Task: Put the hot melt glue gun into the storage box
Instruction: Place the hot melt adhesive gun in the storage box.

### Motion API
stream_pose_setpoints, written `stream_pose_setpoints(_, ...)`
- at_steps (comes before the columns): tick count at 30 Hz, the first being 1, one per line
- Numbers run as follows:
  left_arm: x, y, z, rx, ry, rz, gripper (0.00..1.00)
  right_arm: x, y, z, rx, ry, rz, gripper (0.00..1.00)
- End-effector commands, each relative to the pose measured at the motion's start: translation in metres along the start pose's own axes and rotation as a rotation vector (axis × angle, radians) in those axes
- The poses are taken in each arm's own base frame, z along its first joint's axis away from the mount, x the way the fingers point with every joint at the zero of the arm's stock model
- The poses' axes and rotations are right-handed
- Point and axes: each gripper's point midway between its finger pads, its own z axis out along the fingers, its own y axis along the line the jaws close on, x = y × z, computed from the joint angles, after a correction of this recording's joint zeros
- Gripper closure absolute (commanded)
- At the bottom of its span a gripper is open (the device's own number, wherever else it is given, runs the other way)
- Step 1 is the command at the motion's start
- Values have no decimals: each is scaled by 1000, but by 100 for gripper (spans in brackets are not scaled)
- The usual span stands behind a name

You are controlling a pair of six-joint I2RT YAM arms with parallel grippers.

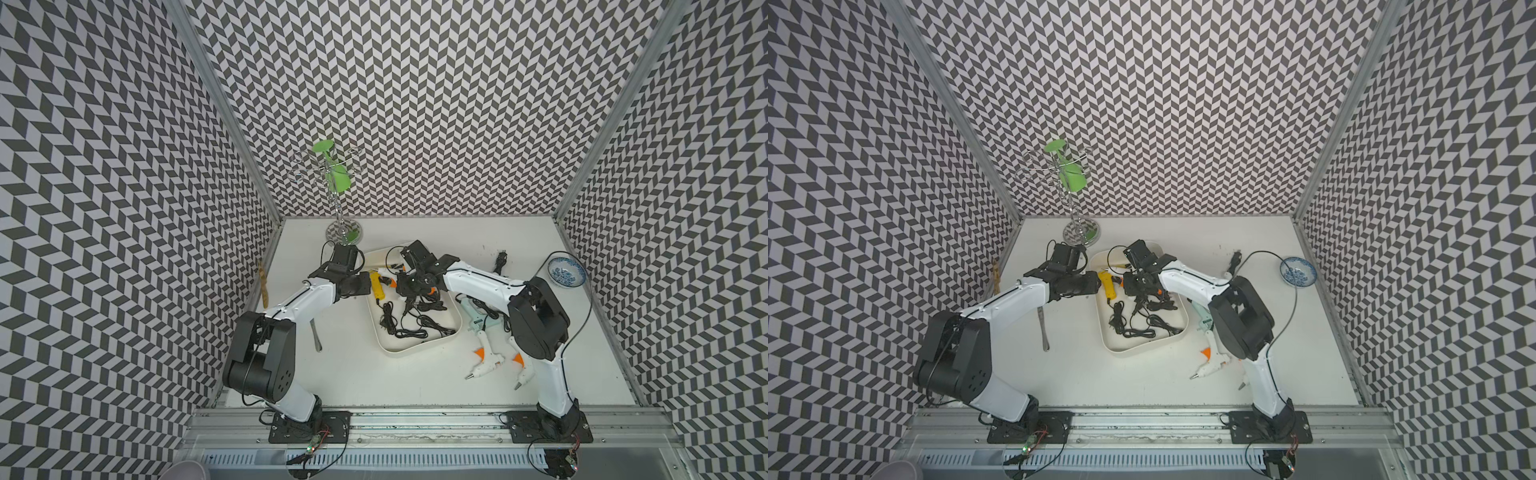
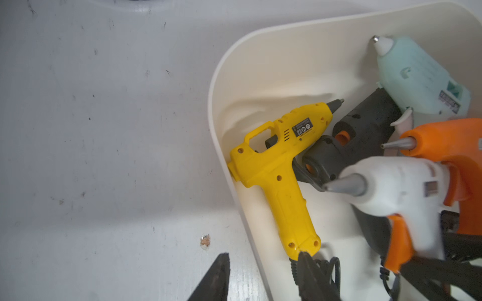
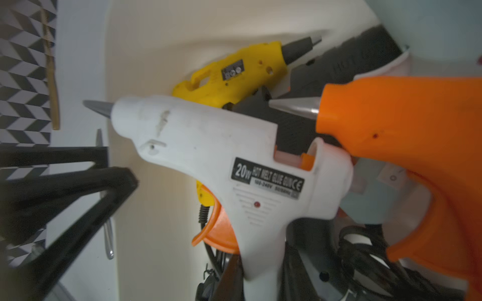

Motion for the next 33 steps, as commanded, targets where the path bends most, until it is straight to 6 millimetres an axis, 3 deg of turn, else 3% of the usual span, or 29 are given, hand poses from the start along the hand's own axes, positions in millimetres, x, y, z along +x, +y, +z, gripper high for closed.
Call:
stream_pose_setpoints(1,-1,-1,-6,-4,-14,-4,54,-11,21,9,8,-45,-29,100)
stream_pose_setpoints(6,-3,-2,-6,-2,-15,0,54,-1,33,32,42,-32,-58,95)
stream_pose_setpoints(9,-3,-3,-5,1,-10,0,53,-13,36,38,84,-52,-73,80)
stream_pose_setpoints(15,-1,-3,-5,1,-6,3,54,-26,32,31,150,-80,-143,50)
stream_pose_setpoints(20,-3,-3,-9,2,-19,6,53,-41,40,-2,156,-134,-216,26)
stream_pose_setpoints(23,-5,-4,-11,5,-24,7,54,-56,40,-31,197,-186,-244,24)
stream_pose_setpoints(25,-7,-5,-12,8,-31,9,53,-68,37,-59,231,-233,-249,19)
stream_pose_setpoints(29,-7,-6,-12,14,-28,15,53,-84,34,-108,204,-306,-241,19)
stream_pose_setpoints(31,-5,-6,-11,12,-23,17,53,-92,18,-130,221,-336,-214,19)
stream_pose_setpoints(33,-4,-6,-11,11,-21,20,53,-98,-13,-152,264,-354,-167,19)
